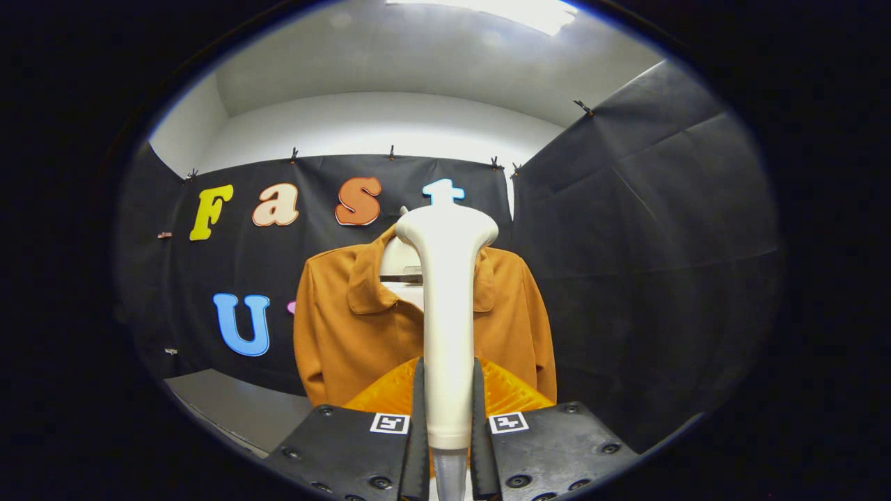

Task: Iron the clothes twice with a garment steamer, once on the left side and once on the right side.

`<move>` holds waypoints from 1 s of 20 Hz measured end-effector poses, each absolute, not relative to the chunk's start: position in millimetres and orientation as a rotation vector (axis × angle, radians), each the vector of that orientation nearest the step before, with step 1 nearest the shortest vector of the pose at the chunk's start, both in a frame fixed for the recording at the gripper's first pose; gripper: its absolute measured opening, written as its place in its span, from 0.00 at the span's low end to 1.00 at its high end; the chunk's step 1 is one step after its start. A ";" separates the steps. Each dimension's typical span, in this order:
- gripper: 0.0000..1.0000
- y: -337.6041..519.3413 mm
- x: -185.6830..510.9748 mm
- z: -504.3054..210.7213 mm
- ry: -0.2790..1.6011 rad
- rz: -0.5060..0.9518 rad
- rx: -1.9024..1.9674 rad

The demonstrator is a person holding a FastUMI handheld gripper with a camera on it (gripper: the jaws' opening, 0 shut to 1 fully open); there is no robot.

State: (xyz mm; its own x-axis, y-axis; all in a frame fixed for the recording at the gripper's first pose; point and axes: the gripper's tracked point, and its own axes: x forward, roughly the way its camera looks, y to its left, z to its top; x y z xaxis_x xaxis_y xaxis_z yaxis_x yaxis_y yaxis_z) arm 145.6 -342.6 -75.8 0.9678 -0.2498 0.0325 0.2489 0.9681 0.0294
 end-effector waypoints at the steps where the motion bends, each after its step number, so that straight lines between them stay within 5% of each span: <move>1: 0.27 -347.7 150.6 -80.2 -0.030 -0.253 0.021; 20: 0.27 -388.9 171.0 -205.7 0.173 -0.248 0.073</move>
